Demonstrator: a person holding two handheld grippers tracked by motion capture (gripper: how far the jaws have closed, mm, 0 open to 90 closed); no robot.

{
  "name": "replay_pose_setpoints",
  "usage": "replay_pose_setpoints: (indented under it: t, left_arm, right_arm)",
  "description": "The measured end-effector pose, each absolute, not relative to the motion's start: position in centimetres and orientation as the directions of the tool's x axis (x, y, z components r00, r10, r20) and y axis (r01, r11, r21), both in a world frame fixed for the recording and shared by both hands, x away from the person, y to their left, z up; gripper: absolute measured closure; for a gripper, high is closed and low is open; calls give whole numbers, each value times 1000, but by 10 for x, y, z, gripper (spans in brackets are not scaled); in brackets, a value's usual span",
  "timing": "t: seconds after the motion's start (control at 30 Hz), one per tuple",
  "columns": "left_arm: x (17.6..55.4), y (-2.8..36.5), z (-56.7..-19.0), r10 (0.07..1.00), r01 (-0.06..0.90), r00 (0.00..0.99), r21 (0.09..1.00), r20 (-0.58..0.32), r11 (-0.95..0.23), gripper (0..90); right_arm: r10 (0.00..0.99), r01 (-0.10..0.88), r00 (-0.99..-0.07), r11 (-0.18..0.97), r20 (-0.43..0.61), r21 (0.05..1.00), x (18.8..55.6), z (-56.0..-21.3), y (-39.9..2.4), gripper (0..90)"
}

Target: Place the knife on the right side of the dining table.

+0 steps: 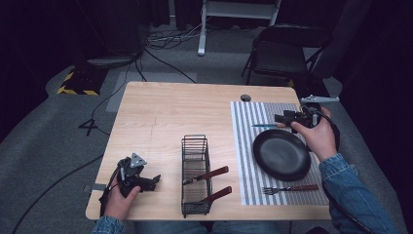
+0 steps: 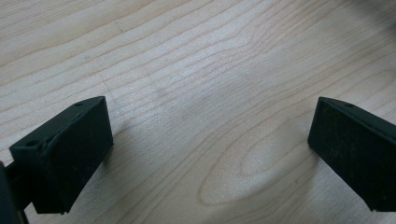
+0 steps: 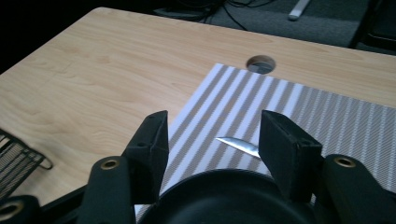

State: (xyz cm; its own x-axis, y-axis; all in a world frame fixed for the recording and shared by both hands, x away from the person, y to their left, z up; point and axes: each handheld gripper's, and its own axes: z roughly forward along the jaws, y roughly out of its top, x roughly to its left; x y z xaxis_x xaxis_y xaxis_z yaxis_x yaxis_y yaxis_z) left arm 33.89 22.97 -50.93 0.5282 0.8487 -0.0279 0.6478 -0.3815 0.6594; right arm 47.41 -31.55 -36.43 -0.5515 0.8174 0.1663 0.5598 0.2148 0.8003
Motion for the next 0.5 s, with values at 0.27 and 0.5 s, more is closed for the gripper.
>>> replay_pose_setpoints:
  t: [0.27,0.5]
  left_arm:
    - [339,230,-509,849,648,528,660,-28,-381,2]
    - [339,230,-509,849,647,528,660,-27,-382,1]
  right_arm:
    - [763,519,-630,273,147,810,451,-366,-290,419]
    - [714,487,-686,310,138,817,430,-379,-268,412]
